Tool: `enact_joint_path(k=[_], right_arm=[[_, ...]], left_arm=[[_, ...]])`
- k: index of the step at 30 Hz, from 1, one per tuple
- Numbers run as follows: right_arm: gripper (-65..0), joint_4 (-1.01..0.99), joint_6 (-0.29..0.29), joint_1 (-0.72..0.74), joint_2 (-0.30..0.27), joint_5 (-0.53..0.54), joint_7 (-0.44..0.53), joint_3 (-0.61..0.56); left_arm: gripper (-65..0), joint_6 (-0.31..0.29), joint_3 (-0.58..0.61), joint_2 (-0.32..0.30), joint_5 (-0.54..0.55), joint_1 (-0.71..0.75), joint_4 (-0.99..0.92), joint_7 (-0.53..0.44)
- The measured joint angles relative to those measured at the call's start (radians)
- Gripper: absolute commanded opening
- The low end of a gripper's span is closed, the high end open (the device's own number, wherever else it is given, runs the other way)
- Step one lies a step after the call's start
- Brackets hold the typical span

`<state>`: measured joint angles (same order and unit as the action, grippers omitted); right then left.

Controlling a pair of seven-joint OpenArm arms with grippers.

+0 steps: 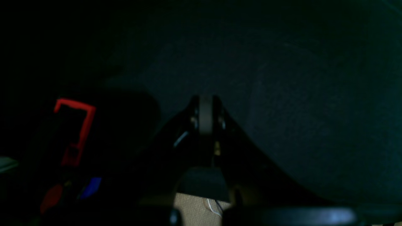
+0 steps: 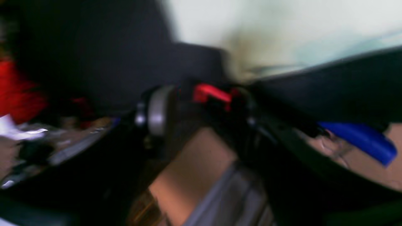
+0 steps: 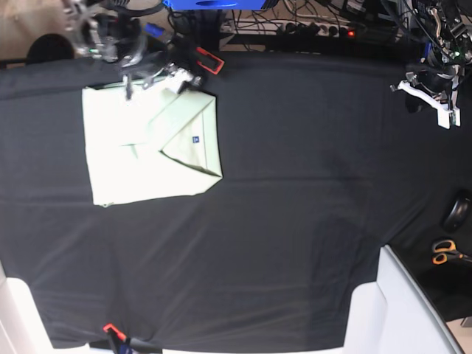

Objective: Fold the T-shirt properly
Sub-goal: 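Lift the right gripper away and move the left gripper toward the shirt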

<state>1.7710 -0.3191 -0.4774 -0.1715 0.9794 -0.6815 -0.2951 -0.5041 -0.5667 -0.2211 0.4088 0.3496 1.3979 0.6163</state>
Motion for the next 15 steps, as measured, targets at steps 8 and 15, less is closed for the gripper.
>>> enact_joint_path(k=[8,15], right_arm=[[-36.0,0.146,-0.005,-0.017,-0.049,0.053,-0.017,0.033],[-47.2,0.143,-0.011,-0.027,-0.071,0.046,-0.003,0.281]], left_arm=[[-64.5,0.004,0.16,-0.005,0.002,0.0,0.025,0.01],[-39.5,0.006,0.333,0.041,0.011,0.006,0.193,0.006]])
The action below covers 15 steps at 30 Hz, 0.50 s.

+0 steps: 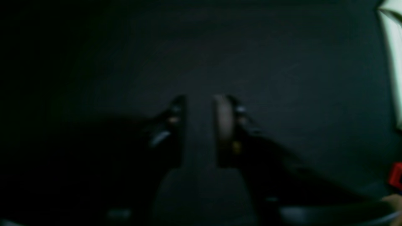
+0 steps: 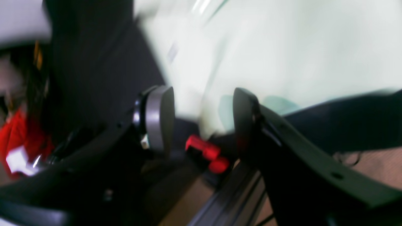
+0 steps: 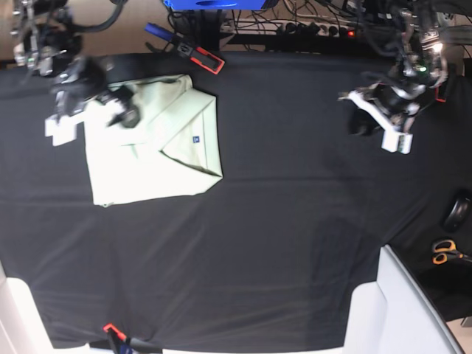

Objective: Fold the T-shirt properly
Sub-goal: 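Lift the right gripper away and move the left gripper toward the shirt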

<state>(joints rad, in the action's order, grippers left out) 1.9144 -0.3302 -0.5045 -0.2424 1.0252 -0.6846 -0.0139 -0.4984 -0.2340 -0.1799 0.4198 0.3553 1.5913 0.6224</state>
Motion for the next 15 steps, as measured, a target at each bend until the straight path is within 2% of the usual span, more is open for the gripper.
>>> enact_joint_path(k=[2,5,6,10,12,15], right_arm=[[-65.0,0.0,0.008,-0.001,0.0,0.01,-0.01,0.061],[-62.8,0.0,0.005,-0.003,-0.003,-0.003,-0.005,0.129],[-64.6,0.0,0.004,-0.003,-0.004,-0.002,-0.005,0.135],[-64.9,-0.022,0.009,-0.003,0.0,0.009,-0.017,0.136],[-64.9,-0.045,0.008,0.0,0.0,0.005,-0.014,0.132],[-64.9,-0.047,0.007,-0.003,0.0,0.001,-0.013,0.131]], left_arm=[[-30.9,-0.004,0.046,0.024,0.001,0.0,0.031,0.004],[-26.4,-0.003,0.098,0.055,0.02,-0.006,0.036,0.005],[-26.4,-0.003,0.106,0.062,0.058,-0.006,0.036,0.004],[-26.2,-0.018,0.132,0.048,0.323,-0.004,0.033,0.008],[-26.2,-0.075,0.132,0.016,0.444,-0.005,0.033,0.008],[-26.2,-0.115,0.132,-0.007,0.553,-0.021,0.022,0.004]])
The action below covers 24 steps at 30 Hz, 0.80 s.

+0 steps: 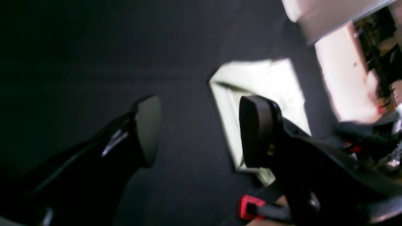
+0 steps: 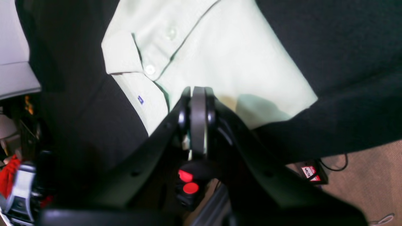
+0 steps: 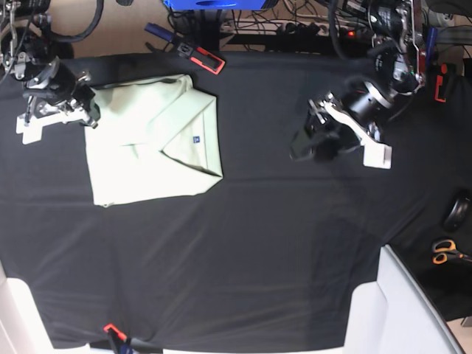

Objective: Fold the T-shirt properly
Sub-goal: 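Lift the right gripper away and move the left gripper toward the shirt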

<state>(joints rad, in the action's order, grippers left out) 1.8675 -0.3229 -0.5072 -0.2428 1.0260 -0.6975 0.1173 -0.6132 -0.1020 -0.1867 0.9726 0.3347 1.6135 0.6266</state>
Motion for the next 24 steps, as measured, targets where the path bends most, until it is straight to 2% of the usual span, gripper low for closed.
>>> enact_joint_path(k=[2,5,9,12,13,16,17,20,24], right_arm=[[-64.9,0.0,0.0,0.002,0.0,0.001,-0.001,-0.002],[-64.9,-0.001,0.0,0.002,-0.001,0.0,0.0,-0.002],[-64.9,-0.001,0.001,0.003,0.0,0.004,-0.001,-0.002],[-64.9,-0.001,0.001,0.003,-0.001,0.003,-0.001,-0.002],[-64.9,-0.001,0.017,0.003,0.0,0.003,0.0,-0.002],[-64.9,-0.003,0.117,0.003,0.0,0.005,-0.003,-0.002],[-64.9,-0.003,0.133,0.003,0.0,0.004,-0.002,-0.002],[-64.9,-0.003,0.133,0.002,0.0,-0.047,-0.005,0.0],[-64.9,-0.005,0.132,-0.001,0.006,-0.135,-0.003,0.0]], left_arm=[[-23.3,-0.04,0.0,-0.002,0.045,-0.009,-0.017,-0.004],[-17.6,-0.051,0.001,0.002,0.084,-0.031,-0.089,0.0],[-16.8,-0.045,0.014,0.009,0.082,-0.057,-0.186,0.0],[-16.8,-0.052,0.082,-0.002,0.08,-0.087,-0.232,0.003],[-16.6,-0.065,0.102,0.003,0.082,-0.099,-0.241,0.002],[-16.3,-0.071,0.144,0.009,0.085,-0.118,-0.249,0.0],[-14.4,-0.07,0.161,0.008,0.087,-0.124,-0.249,0.0],[-9.9,-0.07,0.196,0.009,0.088,-0.142,-0.249,0.003],[-8.9,-0.069,0.203,0.013,0.089,-0.143,-0.251,0.0]])
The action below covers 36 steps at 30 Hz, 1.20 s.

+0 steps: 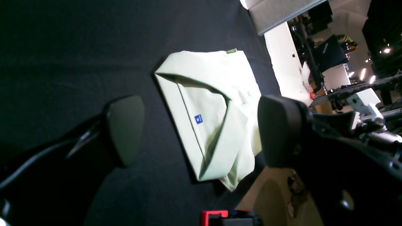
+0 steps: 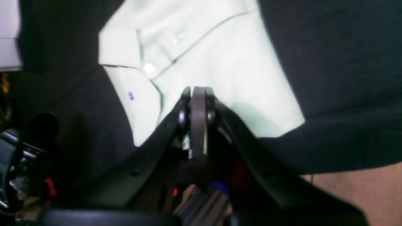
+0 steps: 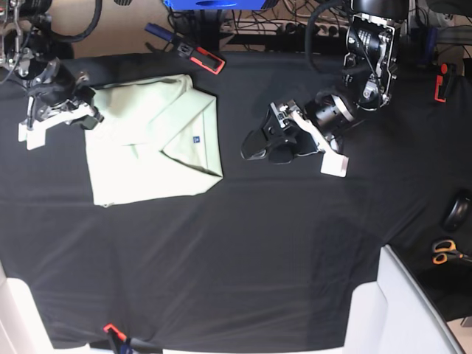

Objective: Fold the T-shirt properly
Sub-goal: 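Lift the right gripper away and move the left gripper toward the shirt, then grasp the edge of the mint shirt stack with the left gripper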

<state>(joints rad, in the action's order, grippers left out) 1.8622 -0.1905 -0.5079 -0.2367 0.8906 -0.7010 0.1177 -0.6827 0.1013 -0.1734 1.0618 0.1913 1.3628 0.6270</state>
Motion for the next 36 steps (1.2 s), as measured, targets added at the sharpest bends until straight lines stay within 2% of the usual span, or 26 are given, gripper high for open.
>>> enact_joint_path(k=[7,12,15,19,25,28,33,36], right_arm=[[-64.9,0.0,0.007,-0.01,0.005,0.0,0.006,0.003],[-64.9,0.0,0.007,-0.008,0.006,0.003,0.003,0.003],[-64.9,0.0,0.007,-0.008,0.005,0.003,0.003,0.003],[-64.9,0.0,0.007,-0.008,0.005,0.003,0.003,0.003],[-64.9,0.0,0.007,-0.011,0.025,0.003,0.003,0.005],[-64.9,0.0,0.007,-0.011,0.025,0.003,0.003,0.005],[-64.9,0.0,0.007,-0.011,0.025,0.003,0.004,0.005],[-64.9,0.0,0.007,-0.011,0.025,0.003,0.003,0.005]], left_arm=[[-8.9,0.0,0.003,0.029,-0.005,-0.063,-0.178,-0.004],[-8.9,0.009,0.008,0.04,-0.006,-0.075,-0.226,-0.001],[-9.1,0.115,0.069,0.045,-0.002,-0.108,-0.248,-0.01],[-9.1,0.183,0.161,0.045,-0.002,-0.143,-0.266,-0.016],[-9.2,0.329,0.265,0.048,0.015,-0.203,-0.27,-0.023],[-9.2,0.368,0.296,0.049,0.024,-0.232,-0.297,-0.034],[-9.2,0.369,0.376,0.046,0.033,-0.27,-0.333,-0.06],[-9.2,0.374,0.412,0.064,0.026,-0.291,-0.34,-0.047]])
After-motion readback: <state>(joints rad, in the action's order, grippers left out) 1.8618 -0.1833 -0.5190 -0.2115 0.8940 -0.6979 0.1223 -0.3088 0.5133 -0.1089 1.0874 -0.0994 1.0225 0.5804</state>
